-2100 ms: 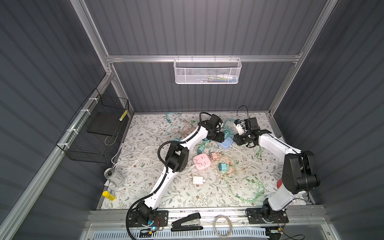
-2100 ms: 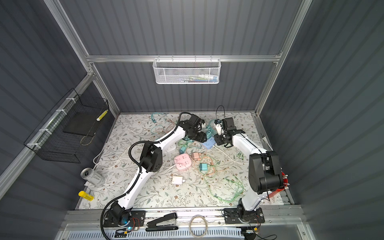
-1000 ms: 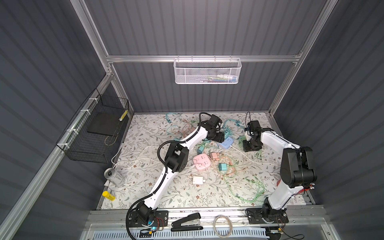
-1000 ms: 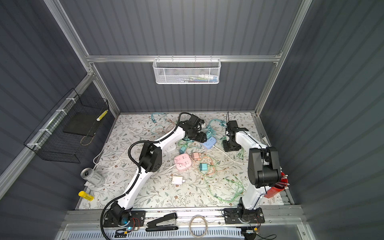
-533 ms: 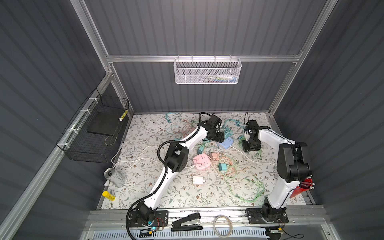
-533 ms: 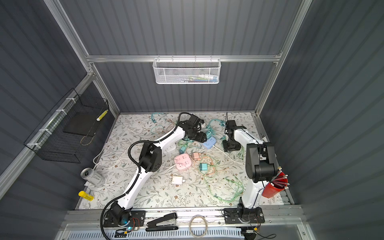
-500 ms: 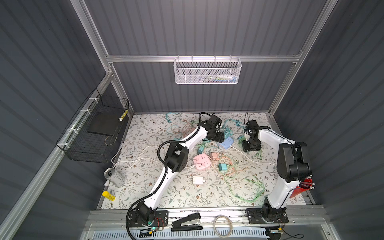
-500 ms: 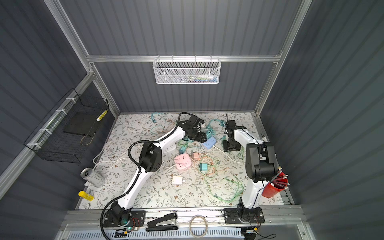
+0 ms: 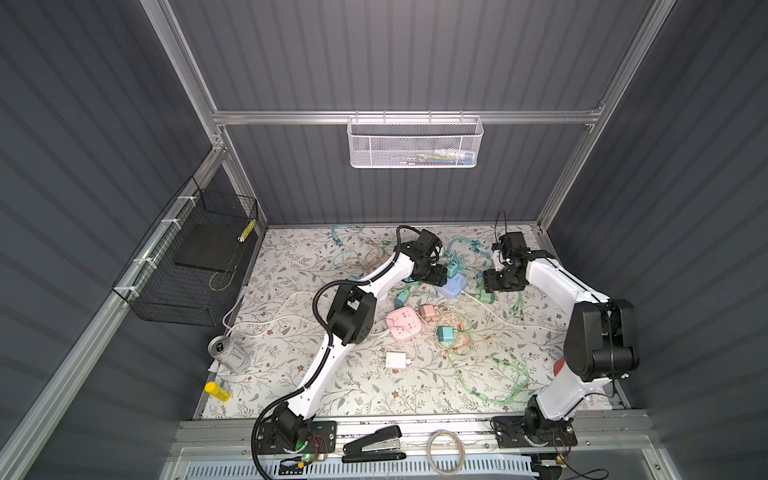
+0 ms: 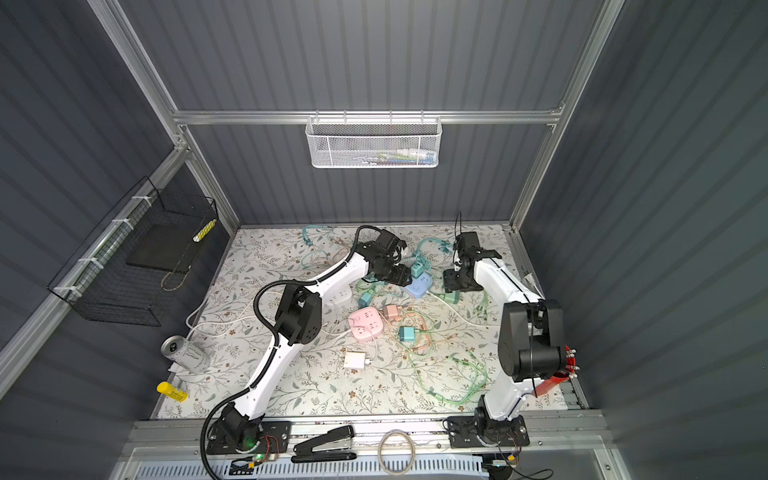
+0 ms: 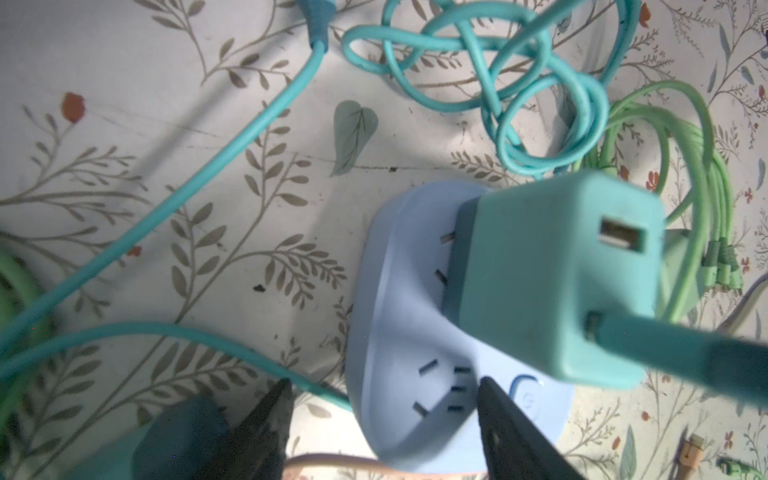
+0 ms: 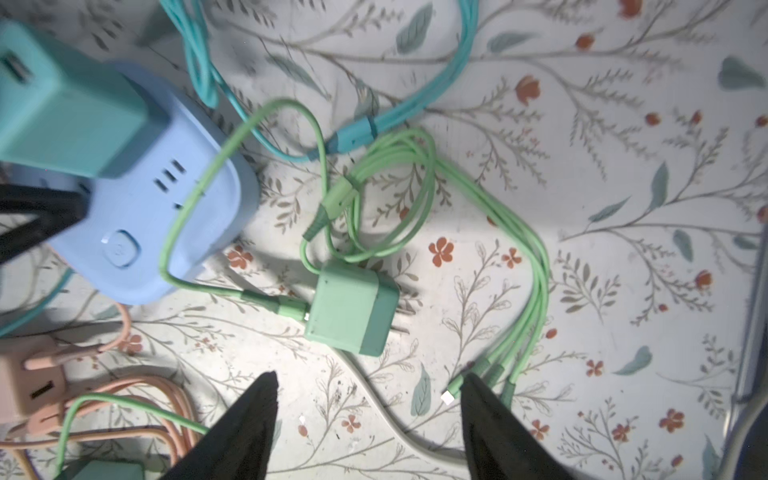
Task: Pull the plug off the socket
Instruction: 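Move the right gripper onto the last teal adapter and close on it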
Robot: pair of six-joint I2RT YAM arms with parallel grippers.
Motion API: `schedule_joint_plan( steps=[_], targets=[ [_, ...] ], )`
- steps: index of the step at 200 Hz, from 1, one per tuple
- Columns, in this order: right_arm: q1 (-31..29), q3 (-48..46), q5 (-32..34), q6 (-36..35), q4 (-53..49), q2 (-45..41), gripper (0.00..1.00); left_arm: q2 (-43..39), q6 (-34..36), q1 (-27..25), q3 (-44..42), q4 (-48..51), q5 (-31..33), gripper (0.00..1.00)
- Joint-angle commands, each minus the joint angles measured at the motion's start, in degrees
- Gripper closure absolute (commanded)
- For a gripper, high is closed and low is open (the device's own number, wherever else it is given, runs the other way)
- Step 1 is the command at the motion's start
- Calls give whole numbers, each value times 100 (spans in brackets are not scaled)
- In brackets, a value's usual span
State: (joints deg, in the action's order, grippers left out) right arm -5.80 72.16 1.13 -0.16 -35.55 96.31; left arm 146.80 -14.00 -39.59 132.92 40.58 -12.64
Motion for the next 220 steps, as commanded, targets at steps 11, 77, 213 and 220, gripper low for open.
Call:
schedule_joint_plan(
  steps=[11, 77, 213, 220],
  targets=[
    [-230, -235, -393, -505, 676, -285, 29, -400, -156, 89, -138, -26, -38, 30],
    [-938, 217, -702, -1391, 1235, 402, 32, -234, -347, 187, -94, -10, -184, 30],
    [-1002, 1289, -772, -1853, 954, 1683, 35, 111, -248, 233, 138, 240, -295, 34],
    [-1002, 1316, -777, -1873, 943, 1718, 36, 113, -237, 237, 133, 249, -302, 35]
  ],
)
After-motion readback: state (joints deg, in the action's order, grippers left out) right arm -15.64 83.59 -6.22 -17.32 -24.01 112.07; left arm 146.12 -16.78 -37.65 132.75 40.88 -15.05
